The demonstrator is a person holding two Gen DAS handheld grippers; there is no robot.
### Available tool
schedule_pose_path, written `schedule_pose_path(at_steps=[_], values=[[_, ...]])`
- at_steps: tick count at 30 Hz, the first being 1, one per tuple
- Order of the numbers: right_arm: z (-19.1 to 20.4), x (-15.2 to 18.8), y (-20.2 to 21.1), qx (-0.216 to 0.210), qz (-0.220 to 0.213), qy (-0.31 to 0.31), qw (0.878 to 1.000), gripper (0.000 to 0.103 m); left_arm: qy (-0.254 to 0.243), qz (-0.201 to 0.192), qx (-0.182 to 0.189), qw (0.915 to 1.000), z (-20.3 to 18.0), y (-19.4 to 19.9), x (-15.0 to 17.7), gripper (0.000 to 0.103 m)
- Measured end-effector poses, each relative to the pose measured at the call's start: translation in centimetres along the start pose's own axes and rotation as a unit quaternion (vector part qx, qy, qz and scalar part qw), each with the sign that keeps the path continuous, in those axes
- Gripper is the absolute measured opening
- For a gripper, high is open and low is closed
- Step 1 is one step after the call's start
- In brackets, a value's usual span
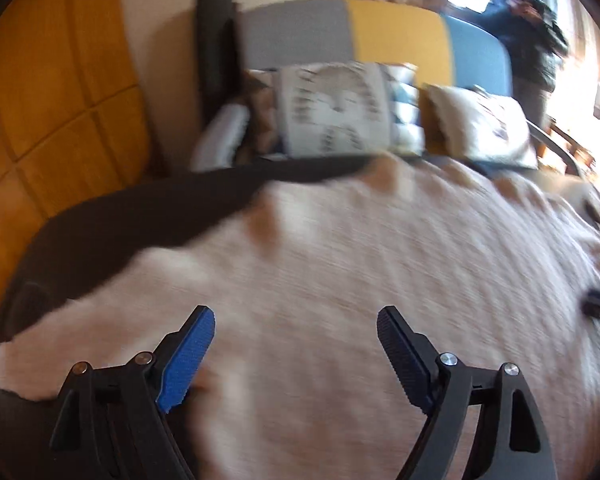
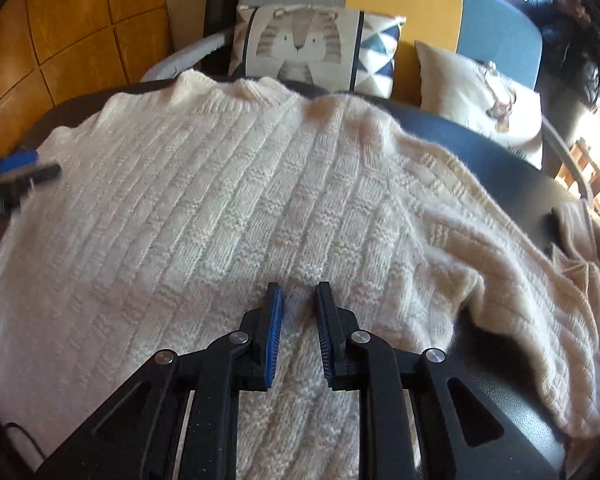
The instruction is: Fold clothes
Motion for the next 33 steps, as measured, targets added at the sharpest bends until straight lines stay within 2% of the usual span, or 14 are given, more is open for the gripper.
schedule_pose_path(at_steps=[3, 7, 10, 12, 14, 17, 19, 21, 22, 23, 25, 27, 29, 33], values=[[0.0, 0.1, 0.2, 0.015, -0.014, 0.01, 1.0, 0.019, 0.032, 0.007, -0.058, 0.9978, 7.7, -1.1, -0.3, 0.086], [-0.2, 0.1, 0.1, 0.019, -0.022, 0.009, 1.0, 0.019, 0.088, 0.034, -0.104, 0.9902, 16.0, -2.3, 2.0, 0.086], [-0.3, 0.1, 0.1, 0.02, -0.025, 0.008, 0.999, 0.019, 0.11, 0.062, -0.132, 0.9831, 20.0, -3.0, 4.6, 0.086], [-0.2, 0.1, 0.1, 0.022, -0.027, 0.01, 0.999, 0.019, 0.104, 0.084, -0.152, 0.9792, 21.7, -3.7, 6.2, 0.086], [-0.2, 0.1, 0.1, 0.023, -0.028, 0.011, 0.999, 0.019, 0.115, 0.083, -0.153, 0.9779, 23.4, -4.2, 7.1, 0.089], [-0.2, 0.1, 0.1, 0.025, -0.03, 0.013, 0.999, 0.019, 0.147, 0.083, -0.209, 0.9632, 27.5, -4.1, 8.0, 0.098], [-0.3, 0.1, 0.0, 0.026, -0.03, 0.014, 0.999, 0.019, 0.18, 0.091, -0.208, 0.9573, 28.9, -4.4, 8.5, 0.103], [-0.4, 0.1, 0.0, 0.027, -0.031, 0.015, 0.999, 0.019, 0.171, 0.094, -0.206, 0.959, 29.1, -4.6, 8.3, 0.103], [-0.4, 0.1, 0.0, 0.027, -0.031, 0.016, 0.999, 0.019, 0.159, 0.094, -0.208, 0.9607, 28.9, -4.5, 7.9, 0.099], [-0.5, 0.1, 0.0, 0.027, -0.031, 0.015, 0.999, 0.019, 0.15, 0.091, -0.208, 0.9623, 28.5, -4.3, 7.5, 0.085], [-0.5, 0.1, -0.1, 0.025, -0.033, 0.013, 0.999, 0.019, 0.151, 0.063, -0.194, 0.9673, 26.6, -3.6, 5.5, 0.074], [-0.5, 0.1, -0.1, 0.024, -0.034, 0.012, 0.999, 0.019, 0.156, 0.03, -0.169, 0.9727, 24.1, -3.0, 3.3, 0.074], [-0.5, 0.1, -0.1, 0.025, -0.035, 0.014, 0.999, 0.019, 0.147, 0.009, -0.124, 0.9812, 20.3, -3.3, 0.9, 0.074], [-0.4, 0.1, -0.1, 0.025, -0.036, 0.016, 0.999, 0.019, 0.095, 0.013, -0.061, 0.9936, 12.6, -5.1, -1.2, 0.074]])
Point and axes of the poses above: each gripper's, at about its wrist camera, not at the fingertips, and y roughly against the way its jaws point, z to its left, x to its underside, the point moved 9 cm from there along -y, roughly the way its jaws point, and after that the axes turned 13 degrees about -z, right-handed, at the moved point
